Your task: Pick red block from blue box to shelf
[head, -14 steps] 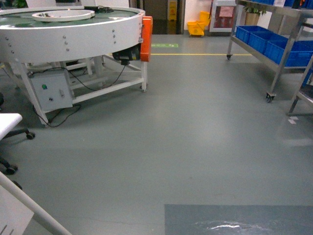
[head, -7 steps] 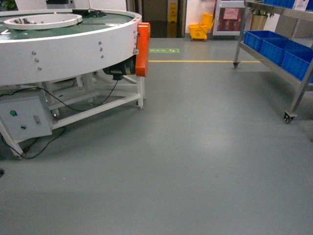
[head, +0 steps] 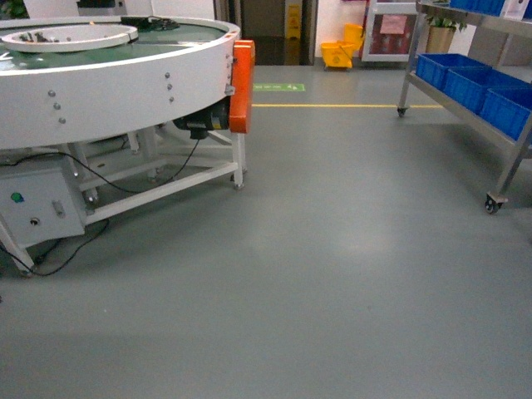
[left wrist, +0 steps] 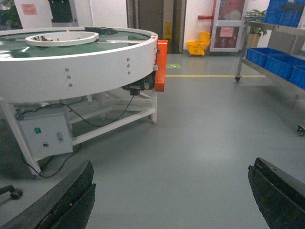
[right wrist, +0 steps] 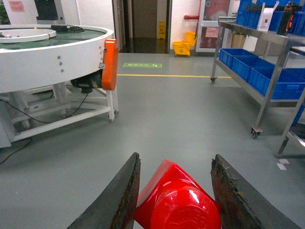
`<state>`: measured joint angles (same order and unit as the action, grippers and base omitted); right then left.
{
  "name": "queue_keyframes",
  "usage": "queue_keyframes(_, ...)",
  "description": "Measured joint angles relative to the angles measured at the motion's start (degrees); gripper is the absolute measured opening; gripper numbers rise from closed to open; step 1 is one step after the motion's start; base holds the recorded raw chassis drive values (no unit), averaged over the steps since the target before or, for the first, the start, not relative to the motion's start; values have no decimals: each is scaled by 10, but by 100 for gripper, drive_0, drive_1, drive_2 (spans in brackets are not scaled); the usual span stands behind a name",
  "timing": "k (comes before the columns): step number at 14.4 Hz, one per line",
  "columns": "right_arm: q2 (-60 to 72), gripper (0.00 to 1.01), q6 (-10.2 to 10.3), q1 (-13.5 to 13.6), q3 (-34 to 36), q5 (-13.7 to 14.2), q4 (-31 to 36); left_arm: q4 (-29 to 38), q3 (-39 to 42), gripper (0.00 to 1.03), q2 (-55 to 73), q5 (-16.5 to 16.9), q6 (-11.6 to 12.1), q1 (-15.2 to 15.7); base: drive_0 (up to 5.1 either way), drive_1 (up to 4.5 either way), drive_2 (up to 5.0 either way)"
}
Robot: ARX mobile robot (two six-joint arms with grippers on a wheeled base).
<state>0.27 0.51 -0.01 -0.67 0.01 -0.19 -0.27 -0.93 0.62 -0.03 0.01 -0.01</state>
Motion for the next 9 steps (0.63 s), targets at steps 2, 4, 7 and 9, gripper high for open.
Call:
queue_keyframes(2, 0, 38, 0, 0, 0, 0, -1, 0, 0, 98, 0, 0, 0, 0, -6, 412, -424)
queue_keyframes(4, 0, 38, 0, 0, 0, 0, -1, 0, 0, 98, 0, 0, 0, 0, -6, 412, -424)
queue_keyframes(7, 0, 38, 0, 0, 0, 0, 0, -1, 0, 98, 0, 0, 0, 0, -11, 407, -429)
queue_keyframes(9, 0, 38, 0, 0, 0, 0, -1, 0, 0, 98, 0, 0, 0, 0, -14, 404, -432)
